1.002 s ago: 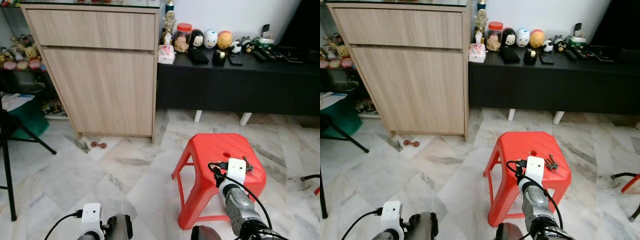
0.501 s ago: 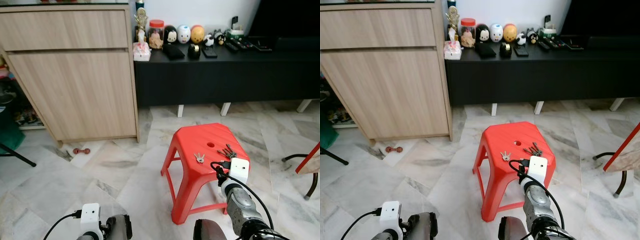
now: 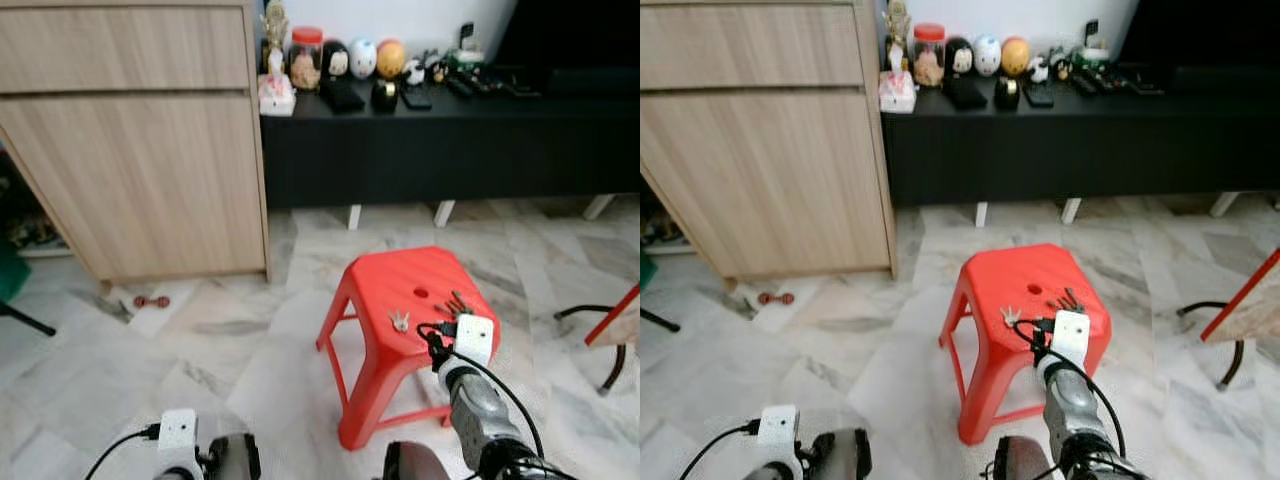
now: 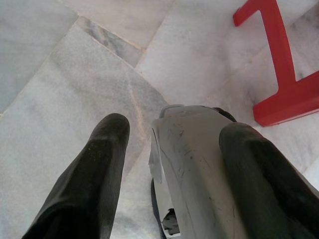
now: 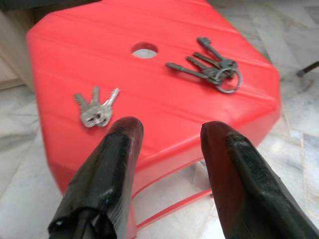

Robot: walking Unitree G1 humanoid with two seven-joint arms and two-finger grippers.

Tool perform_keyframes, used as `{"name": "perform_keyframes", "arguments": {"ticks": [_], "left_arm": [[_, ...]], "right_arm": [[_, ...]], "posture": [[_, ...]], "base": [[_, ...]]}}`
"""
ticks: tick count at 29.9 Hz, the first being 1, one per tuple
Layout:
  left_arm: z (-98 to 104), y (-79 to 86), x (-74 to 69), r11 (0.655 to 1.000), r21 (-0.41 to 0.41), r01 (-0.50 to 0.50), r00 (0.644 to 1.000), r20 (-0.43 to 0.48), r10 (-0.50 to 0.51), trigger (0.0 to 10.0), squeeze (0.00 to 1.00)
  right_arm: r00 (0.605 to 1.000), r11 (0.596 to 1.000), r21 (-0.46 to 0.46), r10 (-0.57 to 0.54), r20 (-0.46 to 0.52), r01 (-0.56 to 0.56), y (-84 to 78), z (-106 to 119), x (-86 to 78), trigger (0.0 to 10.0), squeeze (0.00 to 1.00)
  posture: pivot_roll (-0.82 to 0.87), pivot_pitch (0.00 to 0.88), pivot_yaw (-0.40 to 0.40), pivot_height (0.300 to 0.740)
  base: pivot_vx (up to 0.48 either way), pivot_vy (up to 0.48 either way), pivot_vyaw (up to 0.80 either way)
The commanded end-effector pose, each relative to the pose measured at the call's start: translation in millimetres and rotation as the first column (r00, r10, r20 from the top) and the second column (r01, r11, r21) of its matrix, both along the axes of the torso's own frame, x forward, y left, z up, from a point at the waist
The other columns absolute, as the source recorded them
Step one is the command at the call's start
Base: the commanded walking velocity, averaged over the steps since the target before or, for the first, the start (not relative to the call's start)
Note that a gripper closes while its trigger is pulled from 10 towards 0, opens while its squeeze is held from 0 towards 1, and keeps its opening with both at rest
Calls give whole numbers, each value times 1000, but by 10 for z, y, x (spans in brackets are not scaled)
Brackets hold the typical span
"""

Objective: Hang keys on a hook

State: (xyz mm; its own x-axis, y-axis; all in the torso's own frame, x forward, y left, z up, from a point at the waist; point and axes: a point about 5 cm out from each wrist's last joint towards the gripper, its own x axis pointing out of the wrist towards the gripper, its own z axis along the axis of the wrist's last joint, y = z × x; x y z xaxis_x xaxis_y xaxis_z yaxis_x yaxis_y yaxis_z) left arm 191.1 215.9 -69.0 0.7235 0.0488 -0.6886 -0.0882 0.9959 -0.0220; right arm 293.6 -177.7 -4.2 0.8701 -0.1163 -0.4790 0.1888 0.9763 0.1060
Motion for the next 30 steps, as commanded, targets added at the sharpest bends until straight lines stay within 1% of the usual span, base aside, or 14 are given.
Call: {"name": "perform_keyframes", "arguments": {"ticks": [1, 22, 27, 28, 29, 30], "left_arm": [[-169, -162, -242, 998, -52, 27, 992, -123, -33, 10000, 0], [-167, -168, -234, 998, -52, 29, 992, -121, -36, 10000, 0], [-169, -168, -237, 998, -46, 32, 991, -125, -38, 10000, 0], [-170, -168, -237, 998, -46, 31, 991, -125, -37, 10000, 0], [-170, -168, -237, 998, -46, 31, 991, -125, -37, 10000, 0], [-170, -168, -238, 998, -46, 32, 991, -126, -37, 10000, 0]], "right_arm": [[1000, 1000, -4, -2, 14, 2, -17, 36, 32, 10000, 0], [1000, 1000, -2, -1, 14, 1, -5, 36, 35, 10000, 0], [1000, 1000, 3, 14, 8, -14, 16, 30, 34, 10000, 0], [999, 999, -14, 49, -6, -49, 33, 22, 33, 10000, 0], [999, 999, -14, 49, -6, -49, 33, 22, 33, 10000, 0], [997, 996, -30, 78, -15, -78, 49, 15, 31, 10000, 0]], "posture": [[54, 30, -98, 572], [56, 31, -99, 572], [56, 31, -99, 572], [56, 33, -99, 572], [56, 33, -99, 572], [56, 33, -99, 572]], "base": [[296, 0, 0], [301, 0, 0], [0, 0, 0], [0, 0, 0], [0, 0, 0], [0, 0, 0]]}}
